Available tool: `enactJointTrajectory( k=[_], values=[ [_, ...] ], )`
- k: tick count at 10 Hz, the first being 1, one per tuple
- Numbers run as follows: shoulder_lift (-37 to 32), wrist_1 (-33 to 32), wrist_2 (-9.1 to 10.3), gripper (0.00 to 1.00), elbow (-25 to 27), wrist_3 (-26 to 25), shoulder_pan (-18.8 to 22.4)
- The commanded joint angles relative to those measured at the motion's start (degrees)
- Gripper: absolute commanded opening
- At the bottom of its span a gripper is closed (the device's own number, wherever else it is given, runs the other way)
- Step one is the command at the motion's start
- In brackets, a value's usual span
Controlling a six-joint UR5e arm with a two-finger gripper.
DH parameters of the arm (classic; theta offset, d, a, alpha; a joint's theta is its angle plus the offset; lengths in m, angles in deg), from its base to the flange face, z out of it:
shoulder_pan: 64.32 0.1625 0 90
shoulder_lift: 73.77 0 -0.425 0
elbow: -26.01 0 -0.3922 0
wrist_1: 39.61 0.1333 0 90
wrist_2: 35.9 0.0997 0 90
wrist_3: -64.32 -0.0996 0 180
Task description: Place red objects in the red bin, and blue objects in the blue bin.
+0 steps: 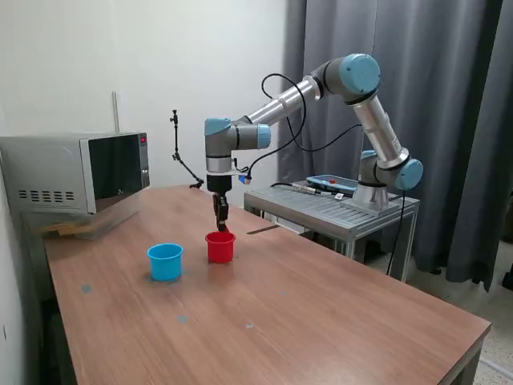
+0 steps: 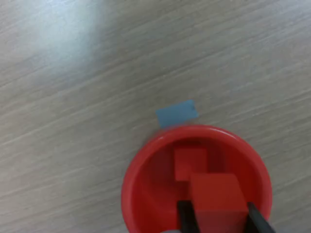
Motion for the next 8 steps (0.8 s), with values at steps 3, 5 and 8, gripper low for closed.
enactJointTrajectory(
  k=[3,5,8],
  values=[
    [0.1,0.0,0.00,1.00,0.0,-0.1,-0.1],
    [0.1,0.1,0.00,1.00,-0.4,-0.1,-0.1],
    [-0.6,6.4,0.09,1.00,-0.8,3.5,0.1]
  ],
)
